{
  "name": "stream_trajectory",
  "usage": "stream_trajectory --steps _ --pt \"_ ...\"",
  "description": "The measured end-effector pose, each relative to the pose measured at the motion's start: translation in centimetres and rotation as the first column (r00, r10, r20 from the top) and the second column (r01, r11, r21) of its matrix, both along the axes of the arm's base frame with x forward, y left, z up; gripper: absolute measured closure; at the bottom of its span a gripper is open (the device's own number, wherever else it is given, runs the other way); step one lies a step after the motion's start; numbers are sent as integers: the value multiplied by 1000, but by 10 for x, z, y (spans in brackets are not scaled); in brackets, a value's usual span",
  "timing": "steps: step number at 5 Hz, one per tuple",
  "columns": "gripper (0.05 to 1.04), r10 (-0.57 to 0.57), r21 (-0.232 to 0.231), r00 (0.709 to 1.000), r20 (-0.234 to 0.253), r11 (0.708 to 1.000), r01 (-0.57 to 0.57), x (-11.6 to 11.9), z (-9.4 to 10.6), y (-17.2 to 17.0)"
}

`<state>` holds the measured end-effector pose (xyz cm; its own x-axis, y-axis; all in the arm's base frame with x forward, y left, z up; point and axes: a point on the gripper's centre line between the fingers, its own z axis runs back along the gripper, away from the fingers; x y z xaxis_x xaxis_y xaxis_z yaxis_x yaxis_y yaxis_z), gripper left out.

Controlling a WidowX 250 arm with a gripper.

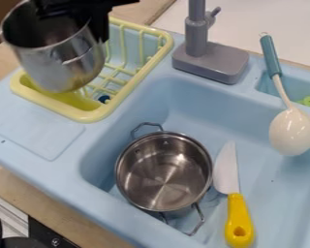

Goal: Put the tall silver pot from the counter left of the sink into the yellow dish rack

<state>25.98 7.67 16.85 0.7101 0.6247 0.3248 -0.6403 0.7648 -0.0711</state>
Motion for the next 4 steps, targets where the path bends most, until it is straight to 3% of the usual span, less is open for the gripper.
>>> stream_trajectory --steps 1,2,3,4 --pt "1027 -23 16 1000 12 1000 23 27 1 3" --pt "1027 -24 40 1000 3 999 24 38 -6 -2" --pt "1027 -25 23 1000 -9 999 25 47 -15 -2" --pt "1027 -15 19 1000 -16 1000 15 42 -27 -7"
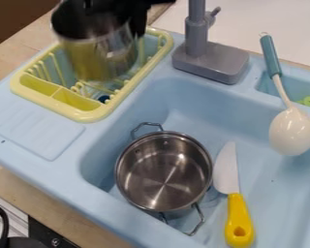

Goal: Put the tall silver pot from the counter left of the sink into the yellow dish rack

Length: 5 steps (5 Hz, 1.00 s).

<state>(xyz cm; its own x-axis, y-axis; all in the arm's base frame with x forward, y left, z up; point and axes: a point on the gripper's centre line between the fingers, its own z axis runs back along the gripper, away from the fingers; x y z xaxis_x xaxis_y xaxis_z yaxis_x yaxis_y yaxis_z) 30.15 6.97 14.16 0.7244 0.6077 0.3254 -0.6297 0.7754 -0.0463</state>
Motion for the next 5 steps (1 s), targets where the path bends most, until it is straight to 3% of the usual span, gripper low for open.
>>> stream_trajectory --steps 1,3,5 --pt "1027 6 -13 1000 13 1000 -5 1 -1 2" --pt "1027 10 5 999 -45 1000 -9 5 -27 9" --pt "1006 18 6 999 -43 1000 -18 6 -34 7"
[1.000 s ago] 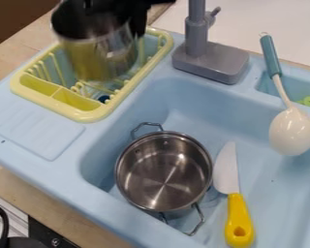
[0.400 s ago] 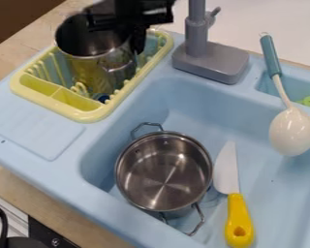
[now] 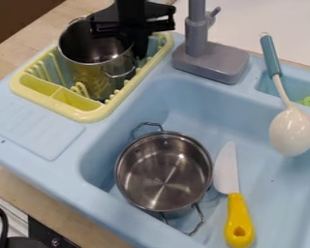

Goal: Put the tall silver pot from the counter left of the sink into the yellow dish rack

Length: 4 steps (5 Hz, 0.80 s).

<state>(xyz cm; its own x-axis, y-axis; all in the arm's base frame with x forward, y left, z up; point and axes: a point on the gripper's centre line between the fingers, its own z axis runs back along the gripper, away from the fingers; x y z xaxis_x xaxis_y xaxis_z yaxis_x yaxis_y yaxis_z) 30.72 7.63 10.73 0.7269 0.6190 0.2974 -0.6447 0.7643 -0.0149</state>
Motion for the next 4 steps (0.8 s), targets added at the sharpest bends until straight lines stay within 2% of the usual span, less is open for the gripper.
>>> stream_trajectory --steps 1,2,3,4 --pt "862 34 -8 999 17 999 -34 -9 0 2" --pt "625 71 -17 996 48 997 -71 -15 6 7" --pt "337 81 -25 994 76 997 -79 -18 17 9" --pt "105 81 -35 992 100 996 -78 -20 27 6"
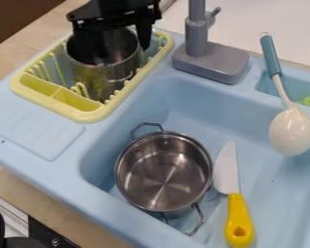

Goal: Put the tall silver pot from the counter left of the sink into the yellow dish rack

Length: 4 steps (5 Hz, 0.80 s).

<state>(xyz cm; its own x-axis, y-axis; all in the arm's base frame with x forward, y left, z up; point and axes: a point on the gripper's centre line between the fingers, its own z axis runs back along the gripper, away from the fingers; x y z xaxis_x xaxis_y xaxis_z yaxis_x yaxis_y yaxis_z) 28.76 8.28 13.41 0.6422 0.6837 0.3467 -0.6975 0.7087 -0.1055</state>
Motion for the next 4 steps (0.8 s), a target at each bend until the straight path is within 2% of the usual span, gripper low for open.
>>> stream_trajectory --steps 1,2,3,4 --pt "87 -2 6 999 44 1000 1 -3 15 -1" --pt "87 9 16 1000 19 1000 -9 -16 13 -7" --pt "87 13 9 1000 19 1000 -13 -32 18 -14" --pt "87 -54 -12 998 32 998 55 -48 19 -32"
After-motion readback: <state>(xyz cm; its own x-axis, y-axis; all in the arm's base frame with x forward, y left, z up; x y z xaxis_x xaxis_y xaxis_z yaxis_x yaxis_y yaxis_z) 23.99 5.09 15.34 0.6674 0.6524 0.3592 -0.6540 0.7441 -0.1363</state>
